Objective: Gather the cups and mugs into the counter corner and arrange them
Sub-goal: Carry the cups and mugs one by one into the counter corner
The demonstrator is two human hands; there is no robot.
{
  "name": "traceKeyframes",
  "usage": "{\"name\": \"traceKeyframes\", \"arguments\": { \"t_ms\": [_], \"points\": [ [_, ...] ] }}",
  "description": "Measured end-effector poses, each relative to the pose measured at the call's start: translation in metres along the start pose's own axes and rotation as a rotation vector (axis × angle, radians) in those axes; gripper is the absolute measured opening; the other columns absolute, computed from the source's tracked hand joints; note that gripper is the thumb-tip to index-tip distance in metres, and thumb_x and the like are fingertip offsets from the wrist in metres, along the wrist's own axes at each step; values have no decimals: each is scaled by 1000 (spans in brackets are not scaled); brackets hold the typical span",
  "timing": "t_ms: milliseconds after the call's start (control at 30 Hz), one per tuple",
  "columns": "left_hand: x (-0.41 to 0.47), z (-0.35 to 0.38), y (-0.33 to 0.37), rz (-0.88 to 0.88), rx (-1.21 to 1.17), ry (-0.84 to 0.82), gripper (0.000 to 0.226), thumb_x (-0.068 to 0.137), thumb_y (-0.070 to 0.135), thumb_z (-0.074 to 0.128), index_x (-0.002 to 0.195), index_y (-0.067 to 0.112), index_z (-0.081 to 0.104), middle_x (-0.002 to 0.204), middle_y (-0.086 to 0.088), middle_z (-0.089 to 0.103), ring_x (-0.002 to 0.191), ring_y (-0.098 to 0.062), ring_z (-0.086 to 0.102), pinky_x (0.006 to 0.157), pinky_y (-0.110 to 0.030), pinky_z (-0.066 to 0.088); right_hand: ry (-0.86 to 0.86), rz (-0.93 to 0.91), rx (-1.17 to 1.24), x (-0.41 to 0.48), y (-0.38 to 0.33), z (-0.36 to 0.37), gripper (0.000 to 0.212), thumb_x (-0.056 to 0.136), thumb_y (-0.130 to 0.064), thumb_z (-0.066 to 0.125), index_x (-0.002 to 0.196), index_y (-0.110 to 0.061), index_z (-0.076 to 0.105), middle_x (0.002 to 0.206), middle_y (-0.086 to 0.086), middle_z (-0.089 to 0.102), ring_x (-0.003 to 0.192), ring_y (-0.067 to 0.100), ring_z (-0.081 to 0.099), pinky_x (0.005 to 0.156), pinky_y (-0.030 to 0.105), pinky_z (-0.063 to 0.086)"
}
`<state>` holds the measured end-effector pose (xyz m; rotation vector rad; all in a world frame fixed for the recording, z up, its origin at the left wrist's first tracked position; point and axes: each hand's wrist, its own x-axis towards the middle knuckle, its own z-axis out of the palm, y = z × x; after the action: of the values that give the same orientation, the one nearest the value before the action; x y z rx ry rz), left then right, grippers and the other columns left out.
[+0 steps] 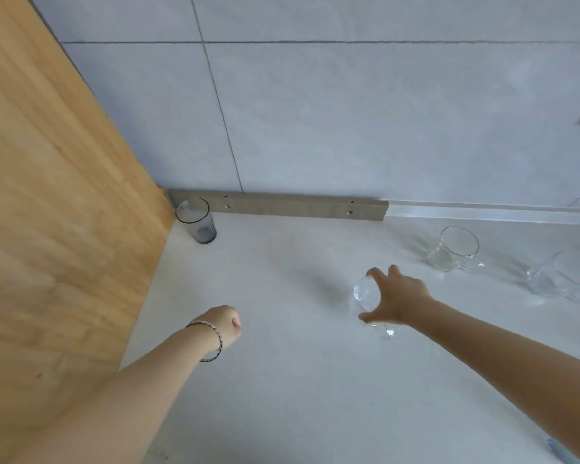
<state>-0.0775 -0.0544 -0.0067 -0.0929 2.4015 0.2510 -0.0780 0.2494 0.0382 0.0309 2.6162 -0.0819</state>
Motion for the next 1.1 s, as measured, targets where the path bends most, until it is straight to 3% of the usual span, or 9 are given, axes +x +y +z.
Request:
{"name": "traceKeyframes", "arguments": {
  "t_ms": [100, 233, 300, 367, 433, 567, 767, 933, 1100],
  "points": [
    [16, -17, -32, -18, -17, 1, 35, 82, 5, 39, 55, 25, 28, 82, 0, 41, 74, -20, 36, 61, -26, 28, 16, -36, 73, 34, -71, -14, 82, 67, -54, 69, 137, -29, 34, 125, 4, 43, 104, 24, 60, 76, 28, 40],
    [38, -42, -61, -30, -54, 14, 31, 86, 8, 39, 59, 24, 35, 84, -2, 44, 75, -21, 40, 64, -27, 31, 70, -45, 125, 88, -152, -38, 83, 69, -53, 69, 138, -26, 33, 129, 7, 40, 104, 25, 61, 81, 29, 45],
    [46, -54, -71, -20, -56, 16, 22, 87, 9, 39, 70, 20, 47, 86, -6, 54, 78, -23, 51, 69, -26, 39, 107, -15, 155, 114, -185, -49, 82, 70, -56, 68, 137, -23, 35, 130, 9, 39, 102, 25, 61, 74, 28, 45],
    [55, -63, -80, -4, -55, 15, 18, 88, 12, 41, 82, 20, 55, 101, -8, 66, 95, -24, 62, 84, -30, 48, 134, 32, 205, 137, -212, -57, 80, 71, -58, 67, 135, -20, 37, 130, 11, 38, 99, 27, 62, 67, 28, 44],
    [65, -68, -88, 4, -54, 10, 19, 88, 13, 41, 87, 20, 58, 107, -7, 65, 97, -24, 61, 92, -32, 48, 144, 68, 234, 157, -233, -60, 79, 72, -57, 67, 134, -18, 38, 129, 11, 38, 98, 28, 62, 64, 29, 43],
    [84, -73, -102, 20, -45, 6, 15, 88, 10, 40, 81, 22, 47, 90, 0, 50, 80, -21, 44, 74, -28, 39, 148, 116, 230, 184, -259, -60, 77, 72, -55, 69, 133, -16, 40, 126, 10, 38, 88, 27, 58, 61, 27, 40],
    [95, -72, -111, 28, -45, -4, 14, 89, 10, 39, 81, 21, 43, 87, 0, 43, 79, -20, 38, 71, -27, 32, 173, 165, 267, 190, -261, -48, 80, 78, -60, 63, 134, -11, 34, 127, 12, 37, 101, 29, 62, 62, 29, 43],
    [86, -67, -96, 32, -5, -18, 13, 89, 10, 38, 81, 19, 42, 86, -1, 41, 78, -20, 38, 68, -28, 31, 242, 8, 228, 147, -231, -31, 73, 86, -58, 51, 139, -13, 29, 132, 9, 41, 110, 27, 57, 74, 33, 49],
    [73, -53, -44, 91, 62, -34, 20, 88, 10, 39, 70, 17, 41, 78, -2, 42, 74, -21, 40, 65, -27, 31, -34, -162, 114, 82, -140, 3, 45, 95, -37, 46, 136, -19, 42, 136, 3, 45, 119, 23, 54, 98, 34, 43]
  ]
}}
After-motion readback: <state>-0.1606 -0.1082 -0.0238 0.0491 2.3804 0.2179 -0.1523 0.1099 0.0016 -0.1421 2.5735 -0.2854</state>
